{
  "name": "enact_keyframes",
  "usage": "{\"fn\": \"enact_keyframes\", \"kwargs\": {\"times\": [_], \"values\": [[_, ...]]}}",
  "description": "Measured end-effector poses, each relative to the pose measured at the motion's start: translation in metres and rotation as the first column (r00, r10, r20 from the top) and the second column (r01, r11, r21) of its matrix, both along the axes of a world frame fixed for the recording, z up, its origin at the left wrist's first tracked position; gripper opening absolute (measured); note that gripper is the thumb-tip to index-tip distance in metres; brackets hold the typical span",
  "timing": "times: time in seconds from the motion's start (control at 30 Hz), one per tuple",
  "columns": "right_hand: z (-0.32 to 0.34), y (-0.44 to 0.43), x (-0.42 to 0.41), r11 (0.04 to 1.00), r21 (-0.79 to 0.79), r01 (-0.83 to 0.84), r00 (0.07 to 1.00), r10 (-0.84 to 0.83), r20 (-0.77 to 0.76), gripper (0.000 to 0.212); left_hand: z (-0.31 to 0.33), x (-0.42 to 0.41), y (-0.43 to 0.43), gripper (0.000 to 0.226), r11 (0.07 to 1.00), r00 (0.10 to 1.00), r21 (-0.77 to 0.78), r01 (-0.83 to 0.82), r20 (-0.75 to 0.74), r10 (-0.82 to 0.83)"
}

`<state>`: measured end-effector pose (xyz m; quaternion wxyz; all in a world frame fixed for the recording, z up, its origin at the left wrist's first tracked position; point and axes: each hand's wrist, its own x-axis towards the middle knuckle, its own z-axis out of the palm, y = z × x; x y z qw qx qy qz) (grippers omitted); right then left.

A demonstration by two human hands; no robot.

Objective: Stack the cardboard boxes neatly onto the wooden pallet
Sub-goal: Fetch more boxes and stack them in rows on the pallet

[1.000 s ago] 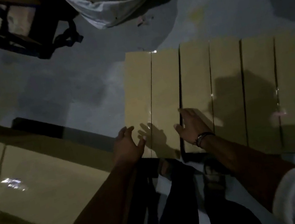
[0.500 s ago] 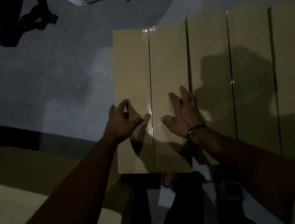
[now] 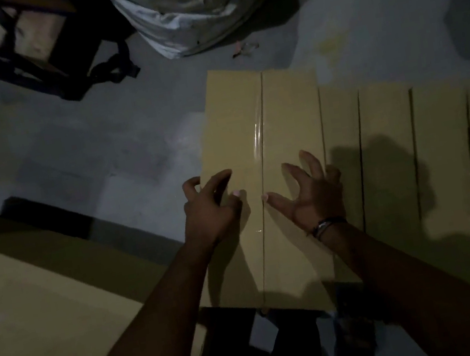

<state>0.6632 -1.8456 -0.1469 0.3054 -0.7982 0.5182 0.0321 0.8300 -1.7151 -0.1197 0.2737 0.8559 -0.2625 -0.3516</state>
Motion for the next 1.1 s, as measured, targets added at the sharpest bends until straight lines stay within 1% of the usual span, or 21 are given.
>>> {"fn": "enact_keyframes", "kwargs": {"times": [0.07,0.13,0.23,0.3,0.4,0.53,0.63,0.73,0.9,1.0,1.1], "values": [[0.039,-0.004,-0.004,0.997,-0.079,0.007,0.999,-0.004,0.039,0.084,0.042,-0.012,-0.005,0.051,0.999,0.999,-0.015,-0.035,0.034,0.035],[0.083,-0.007,-0.008,0.994,-0.111,0.014,0.998,-0.006,0.064,0.081,0.087,-0.024,-0.008,0.057,0.997,0.995,-0.034,-0.065,0.077,0.067],[0.158,-0.009,-0.011,0.982,-0.188,-0.011,0.998,0.022,0.054,0.078,0.155,-0.041,-0.003,0.057,0.990,0.984,-0.086,-0.110,0.131,0.121],[0.205,-0.005,-0.016,0.966,-0.256,-0.048,0.997,0.062,0.048,0.078,0.196,-0.055,0.008,0.054,0.981,0.979,-0.126,-0.147,0.126,0.163],[0.271,0.012,-0.027,0.946,-0.292,-0.137,0.988,0.153,0.032,0.081,0.260,-0.083,0.034,0.051,0.971,0.962,-0.122,-0.204,0.160,0.222],[0.340,0.048,-0.037,0.898,-0.352,-0.266,0.957,0.290,0.016,0.082,0.332,-0.119,0.080,0.063,0.976,0.938,-0.071,-0.208,0.269,0.220],[0.373,0.086,-0.038,0.859,-0.353,-0.371,0.913,0.407,0.031,0.081,0.359,-0.137,0.128,0.070,0.976,0.918,-0.032,-0.217,0.333,0.215],[0.391,0.128,-0.034,0.804,-0.346,-0.483,0.855,0.519,0.013,0.079,0.379,-0.150,0.182,0.073,0.969,0.916,0.055,-0.240,0.343,0.208],[0.401,0.194,-0.005,0.717,-0.320,-0.620,0.754,0.657,0.011,0.074,0.395,-0.147,0.260,0.082,0.943,0.923,0.139,-0.302,0.292,0.252],[0.400,0.228,0.018,0.671,-0.338,-0.660,0.713,0.701,-0.002,0.073,0.398,-0.134,0.298,0.087,0.928,0.923,0.154,-0.338,0.247,0.295],[0.400,0.259,0.046,0.620,-0.348,-0.703,0.666,0.746,-0.017,0.071,0.388,-0.117,0.332,0.093,0.909,0.908,0.157,-0.385,0.239,0.343]]}}
